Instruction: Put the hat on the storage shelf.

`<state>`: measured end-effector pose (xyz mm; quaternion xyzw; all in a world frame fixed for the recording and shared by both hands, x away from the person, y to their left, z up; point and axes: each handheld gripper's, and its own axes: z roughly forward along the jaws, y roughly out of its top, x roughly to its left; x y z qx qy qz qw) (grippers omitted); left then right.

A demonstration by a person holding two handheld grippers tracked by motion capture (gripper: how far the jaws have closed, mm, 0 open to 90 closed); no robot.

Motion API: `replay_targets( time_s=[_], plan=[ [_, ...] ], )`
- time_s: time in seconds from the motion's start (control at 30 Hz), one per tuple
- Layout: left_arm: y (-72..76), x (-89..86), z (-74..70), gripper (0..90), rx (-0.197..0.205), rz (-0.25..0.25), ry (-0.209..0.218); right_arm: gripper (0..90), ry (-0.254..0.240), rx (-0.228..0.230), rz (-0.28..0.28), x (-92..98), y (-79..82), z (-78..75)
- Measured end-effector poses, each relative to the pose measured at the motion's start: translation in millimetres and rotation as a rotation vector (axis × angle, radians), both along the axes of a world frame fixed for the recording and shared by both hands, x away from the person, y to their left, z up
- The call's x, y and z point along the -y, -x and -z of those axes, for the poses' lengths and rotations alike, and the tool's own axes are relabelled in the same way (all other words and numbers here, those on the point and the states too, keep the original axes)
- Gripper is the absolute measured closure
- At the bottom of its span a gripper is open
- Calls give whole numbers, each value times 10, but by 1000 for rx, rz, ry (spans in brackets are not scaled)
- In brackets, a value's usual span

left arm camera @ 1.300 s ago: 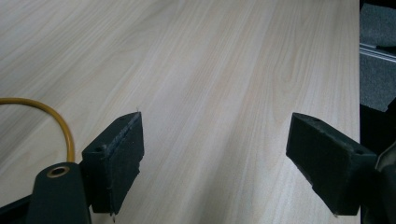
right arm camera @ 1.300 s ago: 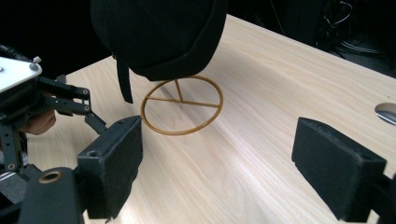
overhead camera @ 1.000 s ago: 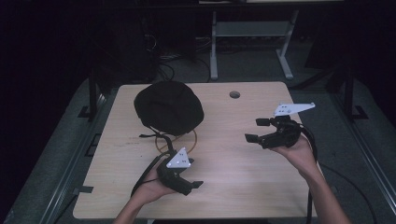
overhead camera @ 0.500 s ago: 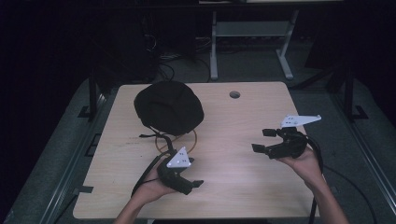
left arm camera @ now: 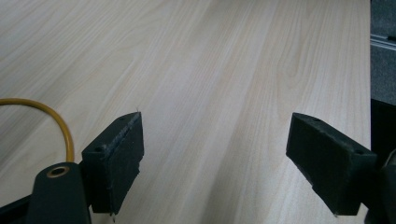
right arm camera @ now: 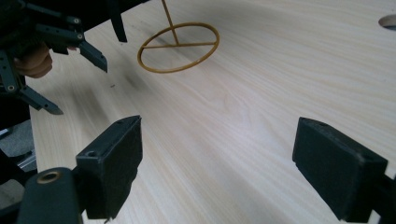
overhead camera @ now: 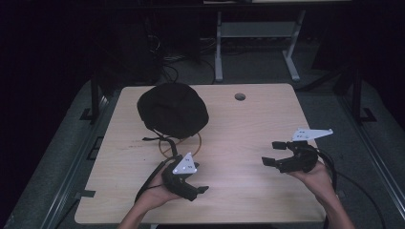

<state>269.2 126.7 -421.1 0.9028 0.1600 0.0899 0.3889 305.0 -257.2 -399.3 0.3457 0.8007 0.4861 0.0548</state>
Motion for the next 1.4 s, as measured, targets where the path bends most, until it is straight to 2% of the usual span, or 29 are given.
replay_targets(
  time_s=[0.37, 0.6, 0.73, 1.0, 1.4],
  plan=[
    [15, 1, 3, 190, 6, 1, 4, 156, 8, -28, 16, 108, 126, 187],
    [20, -1, 2, 190, 6, 1, 7, 156, 8, -21, 37, 174, 224, 290],
    [23, -6, 1, 190, 8, 5, 1, 156, 11, -38, 43, 216, 292, 356],
    [25, -28, 1, 190, 8, 7, -1, 156, 7, -45, 58, 281, 410, 485],
    [31, -28, -2, 191, 4, 8, 7, 156, 11, -49, 83, 420, 585, 572]
  ],
)
